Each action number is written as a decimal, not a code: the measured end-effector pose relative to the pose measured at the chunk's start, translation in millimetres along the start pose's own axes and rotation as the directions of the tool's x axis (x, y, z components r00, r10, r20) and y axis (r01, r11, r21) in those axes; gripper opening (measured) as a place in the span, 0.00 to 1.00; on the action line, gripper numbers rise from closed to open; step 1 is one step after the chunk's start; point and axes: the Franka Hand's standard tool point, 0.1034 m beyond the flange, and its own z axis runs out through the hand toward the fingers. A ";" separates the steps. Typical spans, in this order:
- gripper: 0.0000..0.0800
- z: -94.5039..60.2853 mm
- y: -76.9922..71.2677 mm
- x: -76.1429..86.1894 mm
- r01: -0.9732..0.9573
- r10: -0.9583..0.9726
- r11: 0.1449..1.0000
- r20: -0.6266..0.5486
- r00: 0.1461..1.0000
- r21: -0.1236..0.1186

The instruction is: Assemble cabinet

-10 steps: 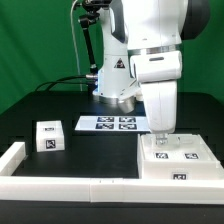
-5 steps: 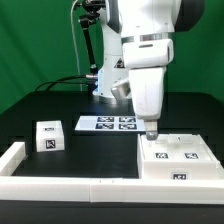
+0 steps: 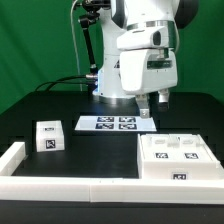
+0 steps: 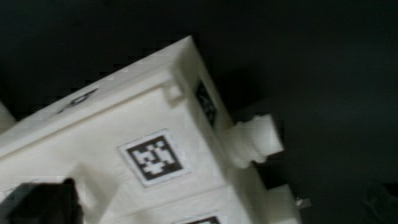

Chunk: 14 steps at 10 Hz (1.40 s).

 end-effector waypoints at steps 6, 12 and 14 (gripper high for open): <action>1.00 3.4 -4.8 0.2 -0.294 0.294 0.956 -0.014 0.956 0.003; 1.00 10.1 -15.4 7.0 -0.706 0.707 0.707 0.008 0.708 0.036; 1.00 11.5 -16.8 6.9 -0.787 0.788 0.615 0.014 0.616 0.041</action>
Offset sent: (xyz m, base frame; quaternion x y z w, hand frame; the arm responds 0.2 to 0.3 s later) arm 0.0000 0.0000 0.0000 0.0000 0.0000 0.0650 0.9979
